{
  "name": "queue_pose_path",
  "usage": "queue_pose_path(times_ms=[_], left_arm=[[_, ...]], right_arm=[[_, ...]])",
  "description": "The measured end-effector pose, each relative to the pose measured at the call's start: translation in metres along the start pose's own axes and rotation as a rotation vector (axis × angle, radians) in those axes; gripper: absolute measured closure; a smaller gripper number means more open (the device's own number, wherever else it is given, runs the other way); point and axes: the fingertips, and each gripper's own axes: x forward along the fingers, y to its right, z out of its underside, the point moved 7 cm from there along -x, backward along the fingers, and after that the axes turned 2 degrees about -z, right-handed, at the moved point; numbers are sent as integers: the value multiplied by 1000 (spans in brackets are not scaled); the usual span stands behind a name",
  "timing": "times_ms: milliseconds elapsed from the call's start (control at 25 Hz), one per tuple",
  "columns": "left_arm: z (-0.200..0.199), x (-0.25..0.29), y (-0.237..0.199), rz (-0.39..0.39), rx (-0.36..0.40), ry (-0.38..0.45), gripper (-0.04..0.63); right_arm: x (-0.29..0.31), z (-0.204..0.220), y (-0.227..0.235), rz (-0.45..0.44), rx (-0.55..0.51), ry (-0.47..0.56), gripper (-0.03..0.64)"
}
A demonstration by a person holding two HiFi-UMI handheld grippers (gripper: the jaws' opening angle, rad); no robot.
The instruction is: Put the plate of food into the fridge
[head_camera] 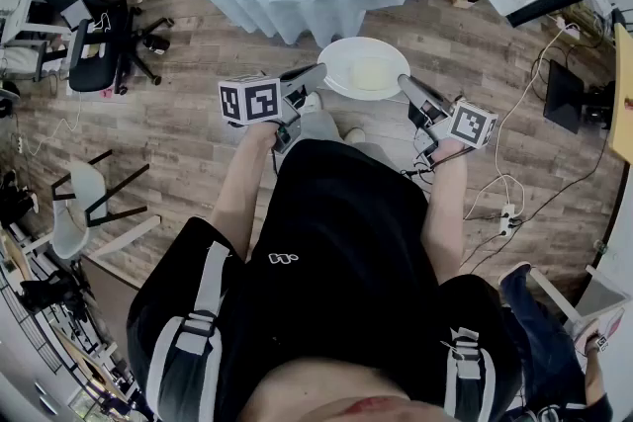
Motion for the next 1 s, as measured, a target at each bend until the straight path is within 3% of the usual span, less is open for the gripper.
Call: queue_pose_path(times_ms=[880, 1000], left_arm=[[-7, 1, -12, 21, -25, 14, 563], [-26, -8, -32, 22, -50, 11, 563]], right_arm=[[17, -10, 1, -7, -25, 5, 592], [45, -16, -2, 11, -15, -2, 592]])
